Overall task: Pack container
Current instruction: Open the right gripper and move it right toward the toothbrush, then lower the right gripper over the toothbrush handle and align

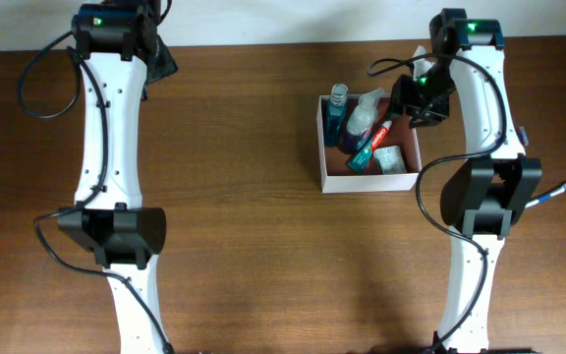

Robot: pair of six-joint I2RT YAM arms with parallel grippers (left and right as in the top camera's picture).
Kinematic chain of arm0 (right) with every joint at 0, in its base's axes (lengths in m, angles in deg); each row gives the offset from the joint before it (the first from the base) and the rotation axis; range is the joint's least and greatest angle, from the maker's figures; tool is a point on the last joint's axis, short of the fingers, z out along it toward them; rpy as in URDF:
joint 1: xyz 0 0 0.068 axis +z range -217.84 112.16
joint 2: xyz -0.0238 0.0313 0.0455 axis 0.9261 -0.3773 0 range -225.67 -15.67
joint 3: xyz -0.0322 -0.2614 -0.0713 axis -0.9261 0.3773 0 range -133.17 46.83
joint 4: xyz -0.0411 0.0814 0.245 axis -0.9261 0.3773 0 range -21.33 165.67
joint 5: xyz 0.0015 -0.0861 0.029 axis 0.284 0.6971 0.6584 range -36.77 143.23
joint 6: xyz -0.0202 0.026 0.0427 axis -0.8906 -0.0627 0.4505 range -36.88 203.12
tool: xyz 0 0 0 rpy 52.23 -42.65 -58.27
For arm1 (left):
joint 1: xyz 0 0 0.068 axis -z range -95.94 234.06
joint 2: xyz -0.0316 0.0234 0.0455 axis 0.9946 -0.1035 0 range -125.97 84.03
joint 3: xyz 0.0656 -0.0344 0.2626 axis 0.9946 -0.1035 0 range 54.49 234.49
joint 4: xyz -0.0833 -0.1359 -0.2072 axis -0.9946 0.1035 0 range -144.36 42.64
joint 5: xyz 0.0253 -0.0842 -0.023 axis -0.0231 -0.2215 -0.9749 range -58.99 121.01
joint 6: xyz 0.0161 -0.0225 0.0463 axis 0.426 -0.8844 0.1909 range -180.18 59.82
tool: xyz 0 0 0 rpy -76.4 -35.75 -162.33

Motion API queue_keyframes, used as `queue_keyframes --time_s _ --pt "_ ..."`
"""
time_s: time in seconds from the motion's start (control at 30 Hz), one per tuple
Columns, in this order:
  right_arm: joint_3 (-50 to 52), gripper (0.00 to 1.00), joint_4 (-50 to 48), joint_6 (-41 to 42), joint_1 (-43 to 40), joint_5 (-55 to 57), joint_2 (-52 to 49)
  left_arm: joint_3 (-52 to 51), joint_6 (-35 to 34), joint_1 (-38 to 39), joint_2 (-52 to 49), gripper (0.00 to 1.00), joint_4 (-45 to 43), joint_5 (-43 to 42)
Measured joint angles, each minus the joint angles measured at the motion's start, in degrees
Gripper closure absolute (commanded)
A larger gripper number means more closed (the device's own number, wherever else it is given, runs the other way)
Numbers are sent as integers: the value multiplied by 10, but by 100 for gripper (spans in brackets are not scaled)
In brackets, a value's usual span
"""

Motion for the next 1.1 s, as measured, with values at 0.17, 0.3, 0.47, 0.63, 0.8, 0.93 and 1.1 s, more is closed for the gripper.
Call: queue_keyframes --time_s 0.17,0.3,0.47,0.63,0.8,0.93,1.1 --pt "-24 36 19 2 -31 0 0 0 0 0 0 1 0 0" --pt "-72 9 40 7 -94 0 0 0 0 0 0 1 0 0" --pt "-81 1 39 28 -188 1 0 0 0 0 0 1 0 0" --pt "-63 1 26 38 -228 27 0 0 0 0 0 1 0 0" --pt "-16 1 45 148 -227 136 0 0 0 0 0 1 0 0" --pt "-7 1 69 228 -239 192 0 0 0 0 0 1 0 0" --pt "-3 1 73 258 -289 215 0 0 0 0 0 0 0 0"
